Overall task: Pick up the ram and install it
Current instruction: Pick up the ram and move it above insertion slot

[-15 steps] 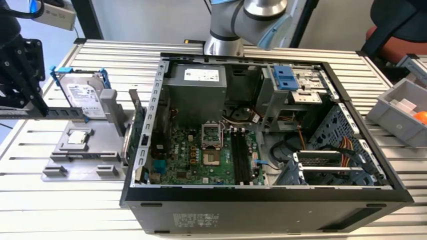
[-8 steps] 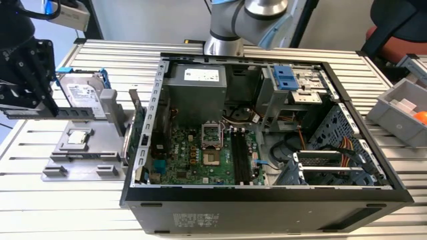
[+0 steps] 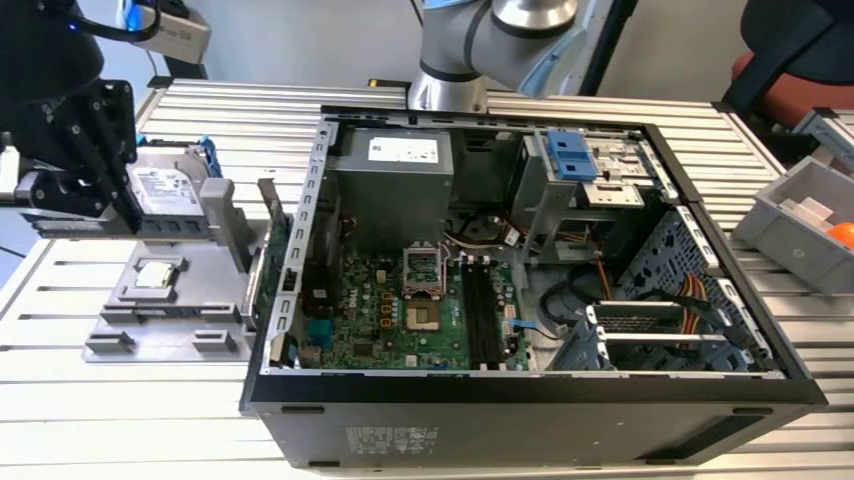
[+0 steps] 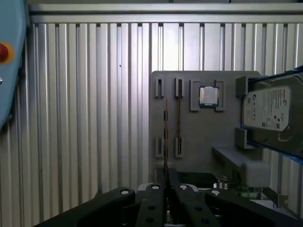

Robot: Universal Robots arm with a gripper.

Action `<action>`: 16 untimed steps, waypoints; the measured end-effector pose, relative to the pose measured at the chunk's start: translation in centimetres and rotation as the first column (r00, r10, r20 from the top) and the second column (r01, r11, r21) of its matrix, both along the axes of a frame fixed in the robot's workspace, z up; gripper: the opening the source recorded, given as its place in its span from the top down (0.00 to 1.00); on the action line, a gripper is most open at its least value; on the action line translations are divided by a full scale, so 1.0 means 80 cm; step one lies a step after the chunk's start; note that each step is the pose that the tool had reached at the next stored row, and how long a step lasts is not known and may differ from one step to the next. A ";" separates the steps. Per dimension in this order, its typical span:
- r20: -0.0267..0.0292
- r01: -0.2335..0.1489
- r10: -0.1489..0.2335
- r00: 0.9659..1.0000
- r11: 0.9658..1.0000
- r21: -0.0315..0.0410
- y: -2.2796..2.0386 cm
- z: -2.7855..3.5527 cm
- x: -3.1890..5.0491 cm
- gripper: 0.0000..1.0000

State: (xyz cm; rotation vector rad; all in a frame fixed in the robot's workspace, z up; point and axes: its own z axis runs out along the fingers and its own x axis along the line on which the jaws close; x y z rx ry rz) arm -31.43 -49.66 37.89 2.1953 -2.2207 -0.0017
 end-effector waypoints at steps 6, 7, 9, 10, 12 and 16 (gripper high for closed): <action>-0.003 0.000 0.000 1.000 1.000 0.000 0.0000 0.0000 0.017 1.00; -0.003 0.000 0.000 1.000 1.000 0.000 0.0000 0.0000 0.019 1.00; -0.004 0.000 0.000 1.000 1.000 0.000 0.0000 0.0000 0.025 1.00; -0.004 0.000 0.000 1.000 1.000 0.000 0.0000 0.0000 0.028 1.00; -0.005 0.000 0.000 1.000 1.000 0.000 0.0000 -0.0001 0.034 1.00; -0.006 0.000 0.000 1.000 1.000 0.000 0.0000 -0.0001 0.045 1.00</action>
